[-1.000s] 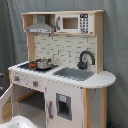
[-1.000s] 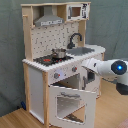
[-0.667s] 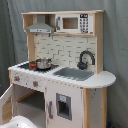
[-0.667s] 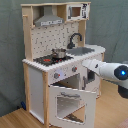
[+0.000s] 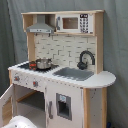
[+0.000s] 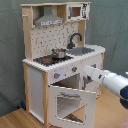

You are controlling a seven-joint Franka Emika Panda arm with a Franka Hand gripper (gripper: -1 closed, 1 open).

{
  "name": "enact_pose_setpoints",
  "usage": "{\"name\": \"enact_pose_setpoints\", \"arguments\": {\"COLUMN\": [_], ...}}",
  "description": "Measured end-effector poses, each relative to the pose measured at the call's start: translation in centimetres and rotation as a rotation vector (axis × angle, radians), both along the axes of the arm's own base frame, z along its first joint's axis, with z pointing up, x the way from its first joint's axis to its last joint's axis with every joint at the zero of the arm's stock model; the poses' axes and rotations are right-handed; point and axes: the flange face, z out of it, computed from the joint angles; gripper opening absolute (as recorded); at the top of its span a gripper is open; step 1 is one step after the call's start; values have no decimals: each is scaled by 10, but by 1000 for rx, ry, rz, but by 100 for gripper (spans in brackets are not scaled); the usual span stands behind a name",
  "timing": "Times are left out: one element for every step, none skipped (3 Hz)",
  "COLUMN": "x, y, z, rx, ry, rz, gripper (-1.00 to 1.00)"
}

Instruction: Play with the kitchen

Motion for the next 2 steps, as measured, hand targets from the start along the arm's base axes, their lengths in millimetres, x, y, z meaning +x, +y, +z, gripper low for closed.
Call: {"name": "enact_pose_setpoints", "arguments": {"x": [-5,-3], "y": [14,27], "z": [-12,-17], "rx": [-90,-148], "ry": [-72,-121], "rz": [72,158], "gripper": [100,100]}}
